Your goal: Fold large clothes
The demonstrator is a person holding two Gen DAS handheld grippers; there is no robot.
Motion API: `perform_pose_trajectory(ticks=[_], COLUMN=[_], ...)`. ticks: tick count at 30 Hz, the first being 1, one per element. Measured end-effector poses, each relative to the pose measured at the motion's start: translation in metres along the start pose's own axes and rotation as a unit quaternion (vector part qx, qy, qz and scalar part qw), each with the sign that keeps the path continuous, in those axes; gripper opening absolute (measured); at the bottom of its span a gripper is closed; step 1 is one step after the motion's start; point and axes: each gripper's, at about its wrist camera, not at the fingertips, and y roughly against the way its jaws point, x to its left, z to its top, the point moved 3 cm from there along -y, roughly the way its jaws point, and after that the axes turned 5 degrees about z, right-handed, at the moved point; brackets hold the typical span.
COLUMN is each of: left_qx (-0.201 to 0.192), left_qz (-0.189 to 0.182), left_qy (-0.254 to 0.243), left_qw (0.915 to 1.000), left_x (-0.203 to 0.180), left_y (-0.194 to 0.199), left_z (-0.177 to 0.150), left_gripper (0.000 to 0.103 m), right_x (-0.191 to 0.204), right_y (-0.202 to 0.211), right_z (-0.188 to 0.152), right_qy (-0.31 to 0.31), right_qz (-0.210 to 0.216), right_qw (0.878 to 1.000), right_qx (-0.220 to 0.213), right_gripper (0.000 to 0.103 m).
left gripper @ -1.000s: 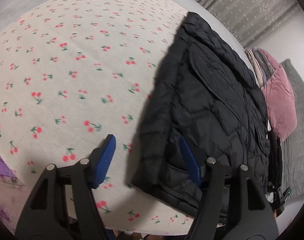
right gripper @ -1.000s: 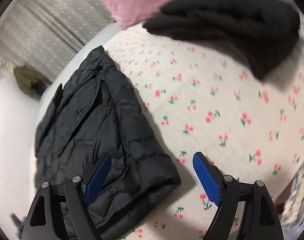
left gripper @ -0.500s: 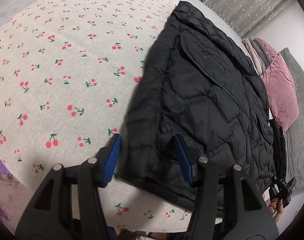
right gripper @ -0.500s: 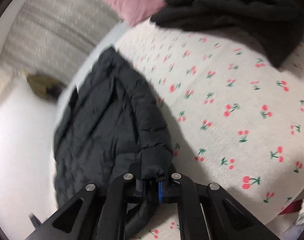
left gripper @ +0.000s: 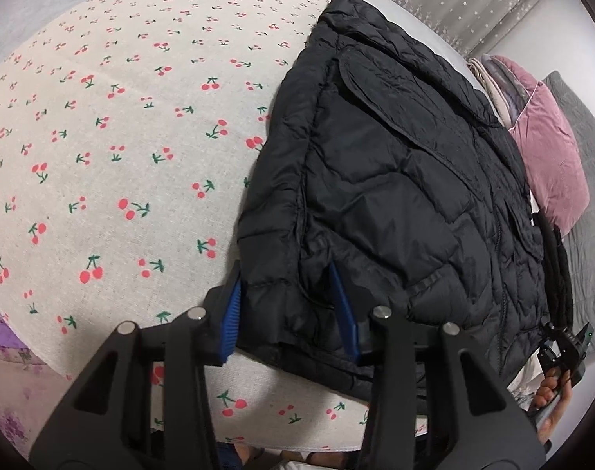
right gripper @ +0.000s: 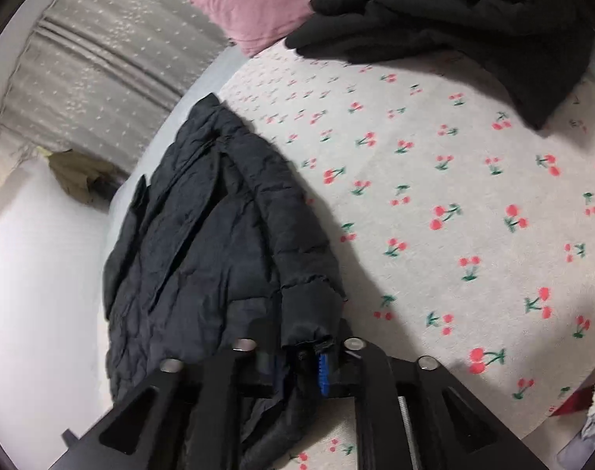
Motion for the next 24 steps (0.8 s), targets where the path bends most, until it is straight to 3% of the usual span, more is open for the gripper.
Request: perform_pose_trajectory(ticks=[2, 13, 14, 15, 17, 18, 19, 24], left_qx=[-0.003, -0.011, -0.012, -0.013, -0.017, -0.023, -0.025, -0.04], left_qz=[0.008, 0.019, 0.02, 0.022, 0.027, 0.032, 0.032, 0.023], left_qy=[-0.004, -0.007, -0.007, -0.009, -0.011, -0.01, -0.009, 0.017], left_qw=[1.0, 0.9997, 0.9997, 0.9996, 0.9994, 0.9992, 0.9991, 0.9988], left_x=[-0.002, -0.004, -0.004, -0.005, -0.007, -0.007, -0.007, 0.001], left_y=[0.0, -0.001, -0.001, 0.0, 0.001, 0.003, 0.004, 0.013], left_z=[-0.001, -0.004, -0.004, -0.004, -0.004, -0.004, -0.004, -0.002], left_gripper=[0.044, 0.044, 0.043, 0.035, 0.018, 0.014, 0.013, 0.009], right_x=[-0.008, -0.001, 0.001, 0.003, 0.005, 0.006, 0.008, 0.007], right_y=[-0.006, -0.011, -0.011, -0.011, -0.01, -0.01, -0.009, -0.004], right_z=[-0.002, -0.005, -0.006, -0.005, -0.005, -0.005, -0.005, -0.002], right_qy=[-0.02, 0.001, 0.004, 0.006, 0.011, 0.013, 0.018, 0.017], right_qz=[0.007, -0.002, 0.001, 0.004, 0.007, 0.009, 0.007, 0.011], right_qw=[1.0, 0.999, 0.999, 0.999, 0.999, 0.999, 0.999, 1.0], right_qx=[0.023, 0.034, 0.034, 0.032, 0.029, 0.028, 0.026, 0.012], right_gripper=[0.036, 0.041, 0.041, 0.041, 0.039, 0.031, 0.018, 0.008])
